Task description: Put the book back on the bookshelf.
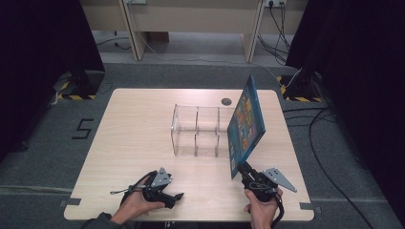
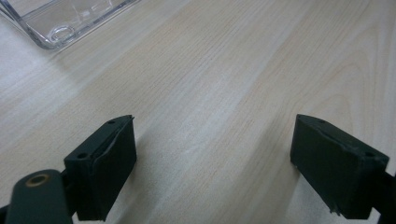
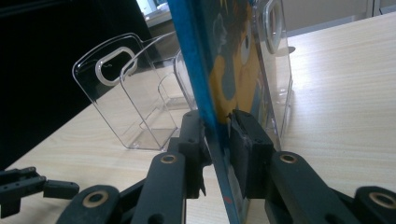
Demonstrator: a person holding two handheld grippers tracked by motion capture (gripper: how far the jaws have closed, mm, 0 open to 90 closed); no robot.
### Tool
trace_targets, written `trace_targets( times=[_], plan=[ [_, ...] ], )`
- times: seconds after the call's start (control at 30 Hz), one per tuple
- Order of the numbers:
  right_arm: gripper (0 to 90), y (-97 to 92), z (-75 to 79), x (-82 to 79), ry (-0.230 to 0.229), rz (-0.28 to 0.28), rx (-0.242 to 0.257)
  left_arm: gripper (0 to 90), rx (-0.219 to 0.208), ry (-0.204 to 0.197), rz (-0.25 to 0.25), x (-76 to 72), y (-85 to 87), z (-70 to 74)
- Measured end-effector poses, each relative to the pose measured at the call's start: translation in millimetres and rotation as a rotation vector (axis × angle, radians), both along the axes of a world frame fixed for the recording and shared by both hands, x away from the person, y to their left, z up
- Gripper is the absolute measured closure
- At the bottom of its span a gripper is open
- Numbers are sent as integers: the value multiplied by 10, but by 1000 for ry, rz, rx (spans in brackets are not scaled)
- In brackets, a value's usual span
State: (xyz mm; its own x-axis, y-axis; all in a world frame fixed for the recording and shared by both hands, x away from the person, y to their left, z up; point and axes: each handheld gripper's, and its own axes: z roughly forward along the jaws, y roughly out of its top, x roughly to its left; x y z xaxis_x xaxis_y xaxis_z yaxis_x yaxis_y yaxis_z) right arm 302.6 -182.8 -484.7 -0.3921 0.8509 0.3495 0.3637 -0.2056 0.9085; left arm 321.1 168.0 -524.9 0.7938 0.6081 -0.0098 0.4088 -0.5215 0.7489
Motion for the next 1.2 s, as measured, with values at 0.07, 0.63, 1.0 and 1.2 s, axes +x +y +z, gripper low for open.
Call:
trace_targets(
  times=[0.07,0.63,1.0,1.2],
  plan=[
    [680,-9,2,-6,4,0,-5,134,0,-1,1,0,0,0],
    [453,-194,52,-73,12,47,-62,132,0,-2,0,-1,-1,-2],
    [403,-404,128,-145,-40,26,-135,131,-1,-2,1,-1,-2,-3],
    [355,-480,121,-143,-41,36,-167,131,-2,-2,0,-1,-1,-4]
  ],
)
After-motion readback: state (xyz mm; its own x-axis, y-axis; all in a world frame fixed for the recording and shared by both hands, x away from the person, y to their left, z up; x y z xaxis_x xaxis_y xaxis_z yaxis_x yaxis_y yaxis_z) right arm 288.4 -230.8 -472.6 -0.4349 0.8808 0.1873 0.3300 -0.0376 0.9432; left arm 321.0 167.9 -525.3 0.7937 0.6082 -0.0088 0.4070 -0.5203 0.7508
